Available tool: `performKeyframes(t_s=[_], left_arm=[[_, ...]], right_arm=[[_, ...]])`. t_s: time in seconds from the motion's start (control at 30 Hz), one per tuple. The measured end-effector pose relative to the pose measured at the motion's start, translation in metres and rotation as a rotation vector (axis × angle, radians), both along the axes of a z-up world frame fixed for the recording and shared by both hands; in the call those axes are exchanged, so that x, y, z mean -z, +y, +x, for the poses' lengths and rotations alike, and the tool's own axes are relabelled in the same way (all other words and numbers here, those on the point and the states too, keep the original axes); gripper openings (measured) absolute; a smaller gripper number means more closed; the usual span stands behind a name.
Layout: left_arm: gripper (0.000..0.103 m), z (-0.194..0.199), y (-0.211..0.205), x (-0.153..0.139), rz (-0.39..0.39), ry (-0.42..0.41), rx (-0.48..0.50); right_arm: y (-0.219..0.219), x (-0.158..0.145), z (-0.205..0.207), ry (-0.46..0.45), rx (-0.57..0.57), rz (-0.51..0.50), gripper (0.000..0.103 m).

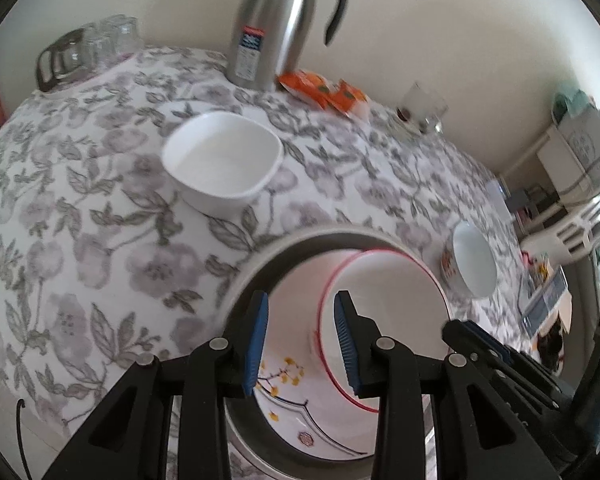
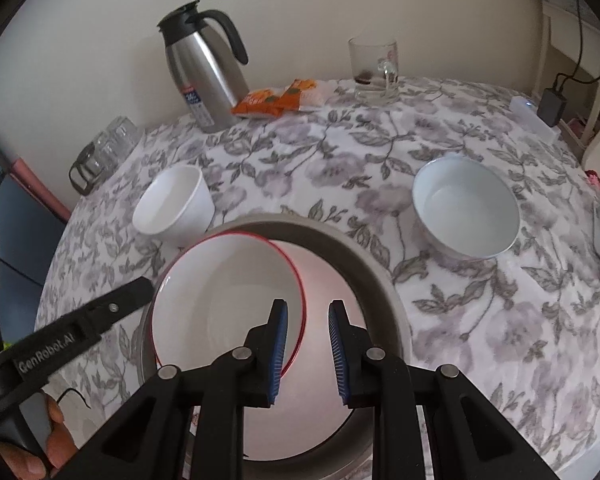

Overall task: Organize plates and bowls
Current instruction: 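Lower the bowl onto the white plate and open both grippers, then move both grippers to the rim of the white squarish bowl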

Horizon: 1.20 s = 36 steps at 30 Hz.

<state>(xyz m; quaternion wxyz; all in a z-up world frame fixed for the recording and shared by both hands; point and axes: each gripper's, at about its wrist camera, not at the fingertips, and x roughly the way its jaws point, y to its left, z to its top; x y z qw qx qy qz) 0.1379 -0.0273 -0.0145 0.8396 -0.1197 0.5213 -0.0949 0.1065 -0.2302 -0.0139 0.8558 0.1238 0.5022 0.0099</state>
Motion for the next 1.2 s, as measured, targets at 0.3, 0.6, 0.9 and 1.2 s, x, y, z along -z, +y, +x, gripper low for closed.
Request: performKeyframes(t_s=[0.3, 0.6, 0.9, 1.2], left_arm=[[0.058, 0.004, 0.014, 0.003, 0.026, 0.016, -0.076], [0.082, 0.005, 0.016, 0.005, 0.072, 0.003, -0.104], [0.084, 0.006, 0.027, 0.004, 0.102, -0.02, -0.183], [0.1, 0.006, 0.035, 0.004, 0.114, -0.047, -0.232]], right_arm=[[-0.003, 0.003, 0.002, 0.009, 0.02, -0.022, 0.052], [-0.008, -0.001, 0.002, -0.019, 0.056, -0.043, 0.072], [-0.009, 0.003, 0.004, -0.011, 0.074, -0.076, 0.093], [-0.012, 0.003, 0.003, -0.033, 0.091, -0.076, 0.103]])
